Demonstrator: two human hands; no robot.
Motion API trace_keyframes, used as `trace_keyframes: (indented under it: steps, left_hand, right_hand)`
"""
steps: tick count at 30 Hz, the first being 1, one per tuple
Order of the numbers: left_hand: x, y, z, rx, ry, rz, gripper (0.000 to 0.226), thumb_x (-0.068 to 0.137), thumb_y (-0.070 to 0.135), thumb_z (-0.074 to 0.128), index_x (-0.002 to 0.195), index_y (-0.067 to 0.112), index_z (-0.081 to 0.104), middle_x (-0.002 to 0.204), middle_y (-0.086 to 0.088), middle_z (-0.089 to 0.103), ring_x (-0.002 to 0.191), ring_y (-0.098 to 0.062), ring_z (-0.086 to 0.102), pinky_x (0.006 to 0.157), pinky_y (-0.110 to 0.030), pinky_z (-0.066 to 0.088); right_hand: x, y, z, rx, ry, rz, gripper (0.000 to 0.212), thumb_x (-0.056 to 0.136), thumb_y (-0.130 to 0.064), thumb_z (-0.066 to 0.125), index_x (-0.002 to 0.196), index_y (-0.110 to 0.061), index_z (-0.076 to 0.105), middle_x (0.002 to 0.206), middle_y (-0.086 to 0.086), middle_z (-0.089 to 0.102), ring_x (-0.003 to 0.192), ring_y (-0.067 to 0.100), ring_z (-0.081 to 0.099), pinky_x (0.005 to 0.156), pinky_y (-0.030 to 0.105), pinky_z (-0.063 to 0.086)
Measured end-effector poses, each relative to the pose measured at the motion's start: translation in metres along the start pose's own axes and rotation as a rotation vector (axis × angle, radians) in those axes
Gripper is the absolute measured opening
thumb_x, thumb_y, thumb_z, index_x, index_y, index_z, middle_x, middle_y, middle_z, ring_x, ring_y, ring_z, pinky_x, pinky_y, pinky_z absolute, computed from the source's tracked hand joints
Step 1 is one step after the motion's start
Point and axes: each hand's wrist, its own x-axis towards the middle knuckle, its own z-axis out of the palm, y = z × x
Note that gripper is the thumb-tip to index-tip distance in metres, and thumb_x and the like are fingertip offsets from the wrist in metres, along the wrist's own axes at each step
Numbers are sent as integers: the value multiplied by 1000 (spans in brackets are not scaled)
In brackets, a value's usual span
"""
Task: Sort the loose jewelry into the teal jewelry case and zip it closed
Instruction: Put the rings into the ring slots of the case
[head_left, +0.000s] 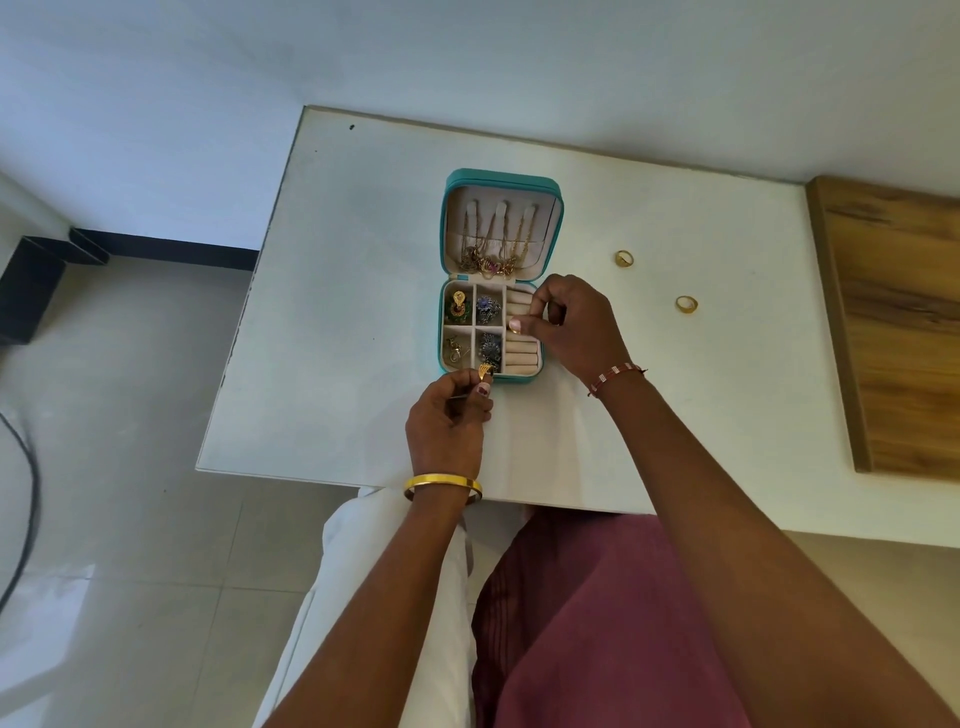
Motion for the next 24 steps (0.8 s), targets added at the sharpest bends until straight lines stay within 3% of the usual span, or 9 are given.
trace_keyframes:
  steps: [4,7,10,13,18,24]
  left_hand:
    - [1,-1,0,1,-1,9,14,83,3,59,91,16,61,84,-5,63,71,-21,61,75,-26,54]
    - [0,-2,1,72,-38,65,14,84,4,58,94,12,65,82,-5,64,66,-11,58,68,-11,49]
    - [-2,-3,0,175,-77,145,16,85,4,57,97,7,67,87,-7,67,72,-15,60,75,-21,51]
    - [-4,-2,0,211,-85,174,19,85,4,56,102,5,67,95,-11,69,81,-19,61,81,-28,52]
    - [-6,-1,1,268,-93,225,19,85,6,57,102,5,66,95,-12,68,71,-6,56,69,0,42]
    - [-5,0,0,258,-44,222,22,85,9,57,105,8,66,101,-13,68,80,-14,59,76,-14,47]
  right_hand:
    - [-23,-5,3,137,182,6,8,80,-13,67,80,-12,59,78,3,57,64,3,46,58,4,35]
    - [-57,-13,9,283,141,1,10,81,-4,63,89,-11,66,88,4,63,74,-1,55,66,4,41]
    - [-81,-15,20,296,64,21,18,82,-5,64,96,-16,67,94,-1,62,80,-2,56,67,5,42]
    - [-88,-15,22,267,108,21,19,81,-6,65,100,-12,68,96,2,63,85,7,57,69,3,42]
    - [-84,-15,11,187,107,7,13,79,-2,67,92,-3,69,90,8,68,77,8,58,68,-1,41]
    - [-78,-16,5,178,63,35,10,77,-3,69,87,-5,70,79,-4,63,69,-7,56,68,-2,41]
